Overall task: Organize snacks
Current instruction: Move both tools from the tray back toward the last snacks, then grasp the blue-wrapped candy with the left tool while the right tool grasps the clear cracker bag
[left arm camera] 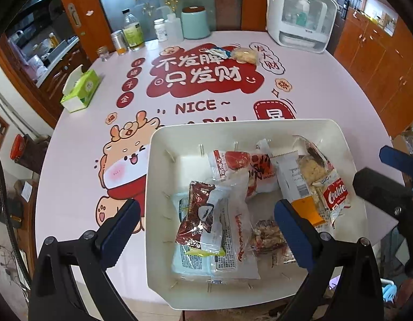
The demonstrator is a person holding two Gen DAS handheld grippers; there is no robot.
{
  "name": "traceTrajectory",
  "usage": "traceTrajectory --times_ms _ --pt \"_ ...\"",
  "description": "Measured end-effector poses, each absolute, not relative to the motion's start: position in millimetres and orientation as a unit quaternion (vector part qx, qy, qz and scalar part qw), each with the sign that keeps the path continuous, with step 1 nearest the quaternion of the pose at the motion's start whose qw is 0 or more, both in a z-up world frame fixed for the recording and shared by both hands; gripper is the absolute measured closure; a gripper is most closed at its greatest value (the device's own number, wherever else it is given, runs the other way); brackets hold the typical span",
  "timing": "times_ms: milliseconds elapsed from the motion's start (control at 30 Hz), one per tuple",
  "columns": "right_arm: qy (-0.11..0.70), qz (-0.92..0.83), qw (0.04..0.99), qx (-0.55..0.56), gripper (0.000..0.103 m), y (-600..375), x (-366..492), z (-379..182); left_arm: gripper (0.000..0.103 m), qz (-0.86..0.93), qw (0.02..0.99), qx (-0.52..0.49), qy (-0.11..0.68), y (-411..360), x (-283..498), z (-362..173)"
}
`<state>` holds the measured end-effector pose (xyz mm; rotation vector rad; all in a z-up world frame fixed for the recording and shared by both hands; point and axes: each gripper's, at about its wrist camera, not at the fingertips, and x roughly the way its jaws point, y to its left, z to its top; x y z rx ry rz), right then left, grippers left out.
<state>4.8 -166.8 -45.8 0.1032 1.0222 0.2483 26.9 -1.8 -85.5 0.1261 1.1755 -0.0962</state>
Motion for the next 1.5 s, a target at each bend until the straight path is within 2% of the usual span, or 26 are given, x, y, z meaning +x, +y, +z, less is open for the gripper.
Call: traceTrajectory --times_ms 200,433,600,733,900,1033,1300,1500 --pt "0.485 0.102 0.867 0.058 0.015 -171 16 -43 0.003 -0.055 0.840 0.072 0.535 4 48 -73" --pt "0.458 0.083 0.885 0.003 0.015 -171 51 -9 0.003 -0.067 0.847 0.081 0.521 22 131 -25" --pt "0.428 0.075 0.900 -0.034 0.015 -181 116 33 0.003 -0.078 0.864 0.098 0.488 21 207 19" --pt "0.415 0.075 0.904 -0.067 0.015 -191 190 51 0.003 -0.075 0.866 0.139 0.475 2 281 26" --pt "0.428 0.086 0.892 -0.116 0.015 -198 298 31 0.003 -0.071 0.858 0.205 0.466 -33 378 -10" --pt "0.463 0.110 0.872 -0.115 0.015 -207 372 -22 0.003 -0.092 0.832 0.193 0.512 -51 447 -68" --pt "0.522 0.137 0.829 -0.146 0.015 -204 432 -146 0.003 -0.094 0.776 0.155 0.605 -71 517 -197" --pt "0.532 0.153 0.815 -0.171 0.015 -193 449 -201 0.003 -0.072 0.761 0.116 0.634 -73 542 -248"
